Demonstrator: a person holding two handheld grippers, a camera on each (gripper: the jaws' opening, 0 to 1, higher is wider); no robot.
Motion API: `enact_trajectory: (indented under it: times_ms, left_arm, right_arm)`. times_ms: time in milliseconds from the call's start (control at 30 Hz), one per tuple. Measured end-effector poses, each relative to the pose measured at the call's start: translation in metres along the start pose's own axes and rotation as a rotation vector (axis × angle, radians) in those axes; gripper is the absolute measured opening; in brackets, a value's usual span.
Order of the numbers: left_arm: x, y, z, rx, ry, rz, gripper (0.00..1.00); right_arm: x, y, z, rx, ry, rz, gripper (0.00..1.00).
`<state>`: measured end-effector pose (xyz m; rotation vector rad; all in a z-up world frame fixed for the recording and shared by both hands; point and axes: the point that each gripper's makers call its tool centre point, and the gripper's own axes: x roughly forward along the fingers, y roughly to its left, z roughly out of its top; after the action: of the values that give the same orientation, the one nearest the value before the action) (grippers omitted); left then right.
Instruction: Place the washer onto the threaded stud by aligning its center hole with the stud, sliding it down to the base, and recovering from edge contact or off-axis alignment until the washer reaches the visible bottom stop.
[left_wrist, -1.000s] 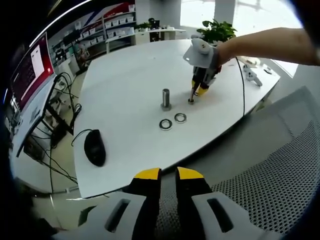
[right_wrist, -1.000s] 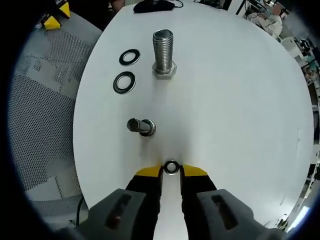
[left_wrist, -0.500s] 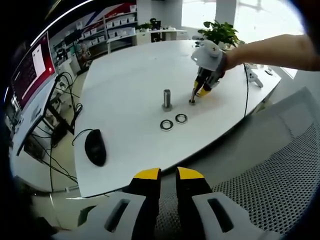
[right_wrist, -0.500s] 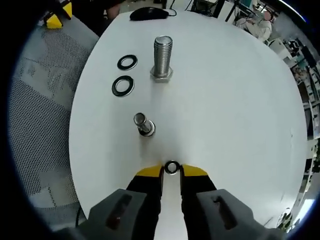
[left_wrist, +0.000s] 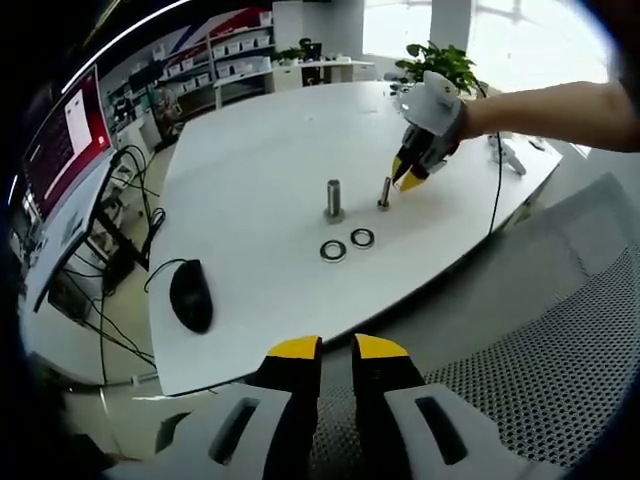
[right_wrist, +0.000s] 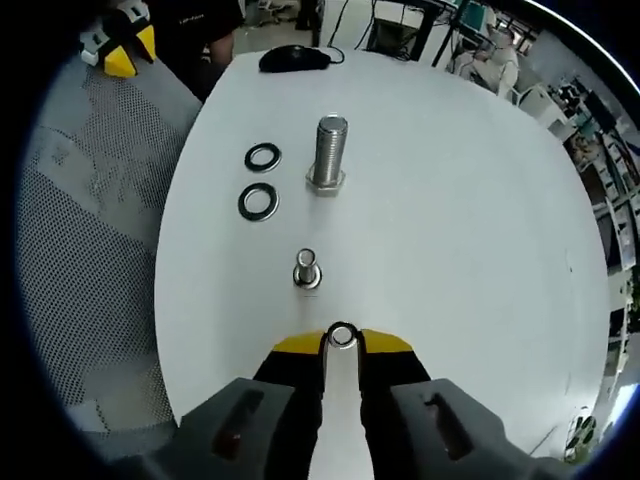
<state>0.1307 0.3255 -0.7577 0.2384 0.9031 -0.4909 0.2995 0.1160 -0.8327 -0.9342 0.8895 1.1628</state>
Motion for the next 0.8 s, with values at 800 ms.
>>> enact_trajectory:
  times_ms: [800]
  left_arm:
    - [0.001, 0.001, 0.0, 0.008, -0.007, -0.019, 0.09]
  right_arm:
    - [-0.027, 0.014, 0.045, -0.137, 0.047, 0.111, 0.14]
